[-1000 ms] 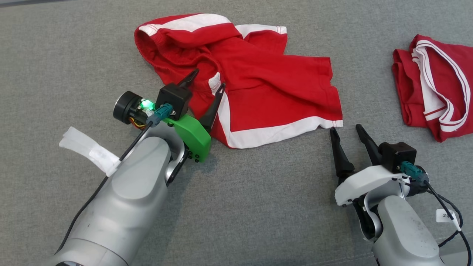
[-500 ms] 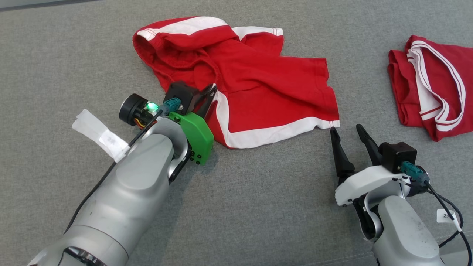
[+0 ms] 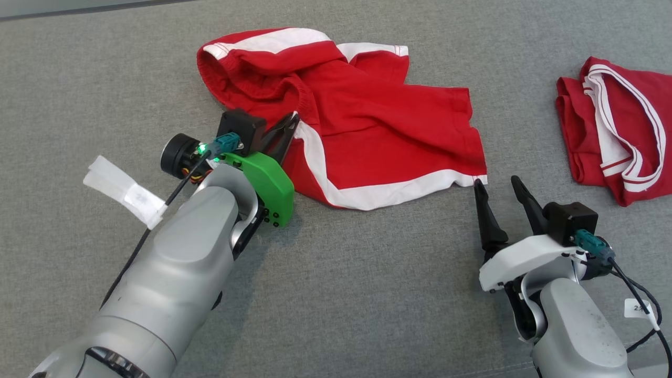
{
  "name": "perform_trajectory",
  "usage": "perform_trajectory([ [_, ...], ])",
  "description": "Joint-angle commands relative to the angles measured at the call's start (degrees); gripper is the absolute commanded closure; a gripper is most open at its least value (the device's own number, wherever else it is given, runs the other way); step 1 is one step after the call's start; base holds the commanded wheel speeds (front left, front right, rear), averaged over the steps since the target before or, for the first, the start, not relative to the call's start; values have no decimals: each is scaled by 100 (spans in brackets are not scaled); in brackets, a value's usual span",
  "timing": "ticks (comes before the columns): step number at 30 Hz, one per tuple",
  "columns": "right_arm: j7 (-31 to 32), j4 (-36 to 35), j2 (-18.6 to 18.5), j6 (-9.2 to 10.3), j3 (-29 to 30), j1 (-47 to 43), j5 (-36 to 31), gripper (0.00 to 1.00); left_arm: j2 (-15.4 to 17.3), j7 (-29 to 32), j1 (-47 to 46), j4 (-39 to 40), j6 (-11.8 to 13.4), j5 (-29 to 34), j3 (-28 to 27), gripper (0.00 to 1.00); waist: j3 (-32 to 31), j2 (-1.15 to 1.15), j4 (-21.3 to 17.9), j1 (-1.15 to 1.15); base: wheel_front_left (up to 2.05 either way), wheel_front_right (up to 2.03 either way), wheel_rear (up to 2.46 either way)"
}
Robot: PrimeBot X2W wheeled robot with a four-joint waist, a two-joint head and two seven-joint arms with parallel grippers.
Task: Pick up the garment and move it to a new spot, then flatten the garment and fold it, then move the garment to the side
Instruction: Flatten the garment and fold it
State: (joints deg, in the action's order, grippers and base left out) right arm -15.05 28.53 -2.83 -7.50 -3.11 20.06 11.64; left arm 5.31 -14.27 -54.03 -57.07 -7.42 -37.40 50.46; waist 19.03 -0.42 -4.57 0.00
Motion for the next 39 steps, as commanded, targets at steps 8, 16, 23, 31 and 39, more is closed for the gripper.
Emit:
perform_trajectory([
  [8,-15,20,-20,4,-87,-7,69,0,206,-91,818,733,204,0,-677,100,17,42,180,0,0,0,0],
  [16,-15,232,-20,4,-33,94,-7,13,235,-94,1451,1296,228,355,-1165,100,2,42,287,0,0,0,0],
  [23,-15,488,-19,4,4,163,62,79,180,-94,1586,1341,158,552,-1388,100,-49,42,297,0,0,0,0],
  [31,-15,332,-20,4,53,159,157,100,214,-91,1750,1604,109,782,-1813,100,-263,42,332,0,0,0,0],
  [39,-15,-794,-42,4,-22,87,365,100,499,-91,2163,2691,215,1249,-2829,100,-1327,42,323,0,0,0,0],
])
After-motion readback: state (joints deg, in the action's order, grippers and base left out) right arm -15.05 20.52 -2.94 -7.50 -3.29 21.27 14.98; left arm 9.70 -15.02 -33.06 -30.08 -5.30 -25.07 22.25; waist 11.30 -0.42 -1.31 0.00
